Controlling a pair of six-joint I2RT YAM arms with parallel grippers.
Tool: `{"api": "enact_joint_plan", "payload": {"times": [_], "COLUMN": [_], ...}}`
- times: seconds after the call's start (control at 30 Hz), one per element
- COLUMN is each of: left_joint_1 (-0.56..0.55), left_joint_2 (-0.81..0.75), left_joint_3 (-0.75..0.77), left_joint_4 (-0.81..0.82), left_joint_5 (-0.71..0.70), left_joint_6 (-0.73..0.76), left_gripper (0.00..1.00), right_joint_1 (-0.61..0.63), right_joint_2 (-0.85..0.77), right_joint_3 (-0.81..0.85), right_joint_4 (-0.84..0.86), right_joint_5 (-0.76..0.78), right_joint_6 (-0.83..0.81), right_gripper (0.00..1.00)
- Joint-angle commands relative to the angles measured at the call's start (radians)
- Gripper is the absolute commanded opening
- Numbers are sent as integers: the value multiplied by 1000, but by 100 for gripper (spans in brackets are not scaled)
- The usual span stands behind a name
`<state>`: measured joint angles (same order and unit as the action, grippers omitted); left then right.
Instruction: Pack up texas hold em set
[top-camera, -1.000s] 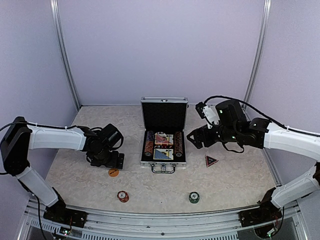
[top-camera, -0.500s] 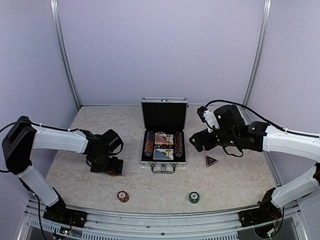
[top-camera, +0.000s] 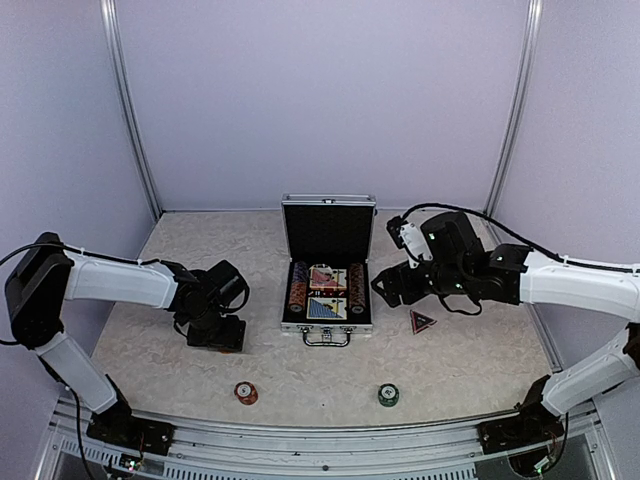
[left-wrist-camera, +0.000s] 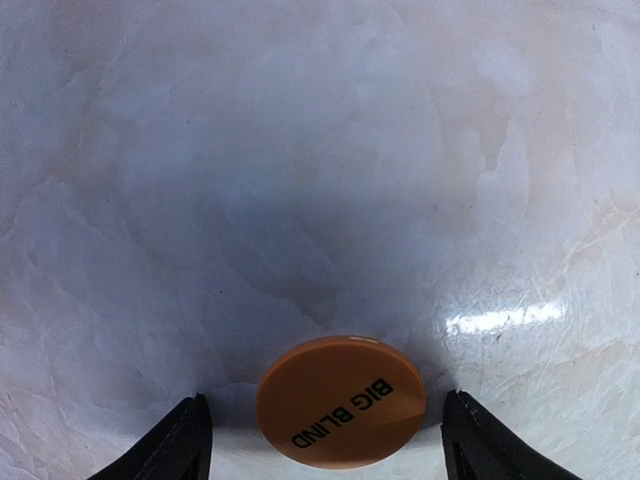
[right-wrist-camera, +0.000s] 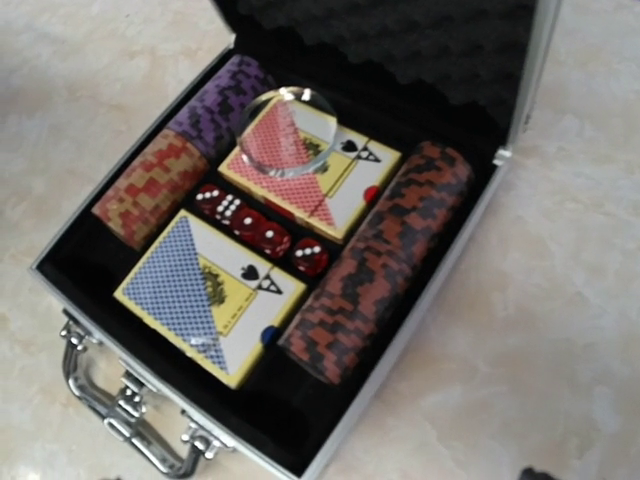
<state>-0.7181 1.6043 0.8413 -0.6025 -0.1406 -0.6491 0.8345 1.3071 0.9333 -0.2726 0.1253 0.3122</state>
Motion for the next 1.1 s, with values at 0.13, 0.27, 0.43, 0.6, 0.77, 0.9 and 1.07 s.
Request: {"api": "enact_joint_plan", "payload": {"times": [0.13, 0.27, 0.43, 0.6, 0.77, 0.9, 1.07], "left_joint_1": [-26, -29, -30, -33, -47, -57, -66], "left_joint_2": [22, 29, 44, 52, 52, 53, 47], "left_joint_3": [-37, -36, -34, -32, -24, -25, -22], "left_joint_4": [-12, 1, 5, 6, 7, 6, 2], "left_joint_5": [45, 50, 43, 41, 36, 23, 8], "left_joint_6": [-21, -19, -16, -9, -3, 4, 10], "left_gripper": [65, 58, 57, 48, 47, 44, 44], "right_joint_1": [36, 39, 40, 39, 40, 40, 40], "right_joint_2": [60, 86, 98, 108, 133, 149, 159], "right_joint_3": [62, 79, 90, 94, 99, 108, 111], "right_joint_4": [41, 57, 66, 69, 80, 82, 85], "right_joint_5": [-71, -123, -150, -170, -193, -209, -218], "right_joint_6": [11, 19, 23, 24, 27, 28, 29], "right_gripper": [84, 84, 84, 84, 84, 85, 85]}}
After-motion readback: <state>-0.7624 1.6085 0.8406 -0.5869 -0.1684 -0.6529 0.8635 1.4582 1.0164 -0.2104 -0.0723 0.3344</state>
